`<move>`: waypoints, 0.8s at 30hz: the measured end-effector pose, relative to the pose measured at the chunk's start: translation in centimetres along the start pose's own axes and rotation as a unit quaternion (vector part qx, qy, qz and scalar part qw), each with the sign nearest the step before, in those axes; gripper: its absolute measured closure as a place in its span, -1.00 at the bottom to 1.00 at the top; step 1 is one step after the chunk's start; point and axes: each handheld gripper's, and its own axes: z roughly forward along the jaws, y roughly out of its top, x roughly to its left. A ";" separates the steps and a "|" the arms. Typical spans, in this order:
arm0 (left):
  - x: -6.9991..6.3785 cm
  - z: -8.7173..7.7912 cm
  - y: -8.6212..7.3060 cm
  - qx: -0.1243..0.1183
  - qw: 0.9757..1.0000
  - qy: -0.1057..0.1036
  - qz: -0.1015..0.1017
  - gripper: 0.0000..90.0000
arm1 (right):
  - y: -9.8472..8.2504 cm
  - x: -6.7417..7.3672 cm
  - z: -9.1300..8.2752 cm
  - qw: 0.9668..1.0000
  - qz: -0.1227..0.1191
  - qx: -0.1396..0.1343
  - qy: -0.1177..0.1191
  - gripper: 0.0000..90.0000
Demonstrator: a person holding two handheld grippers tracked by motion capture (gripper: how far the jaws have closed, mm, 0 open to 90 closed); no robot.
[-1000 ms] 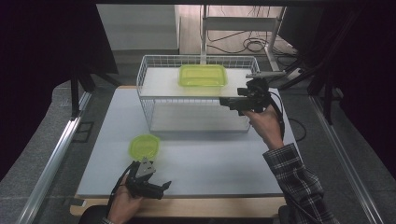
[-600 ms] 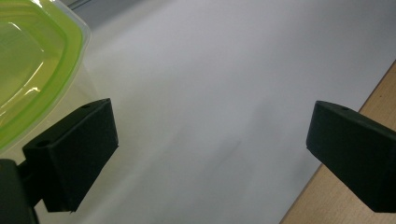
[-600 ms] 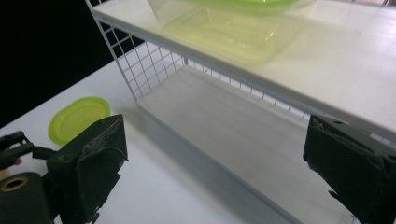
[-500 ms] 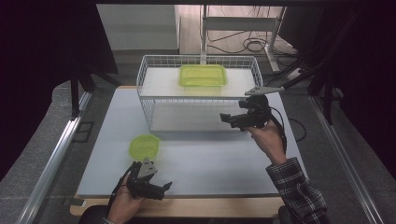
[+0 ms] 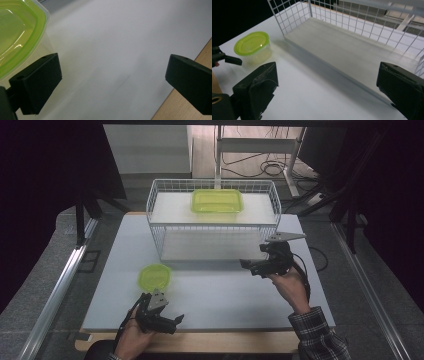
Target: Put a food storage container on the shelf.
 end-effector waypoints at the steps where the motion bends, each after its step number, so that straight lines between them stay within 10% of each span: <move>1: 0.0 0.0 0.0 0.000 1.000 0.000 0.000 -1.00 | -0.7 0.0 0.0 1.000 0.001 0.001 -0.001 -0.94; 24: 0.1 -0.2 -0.1 0.006 1.000 0.006 0.005 -0.98 | -6.4 0.9 0.3 0.999 0.001 -0.009 -0.034 -1.00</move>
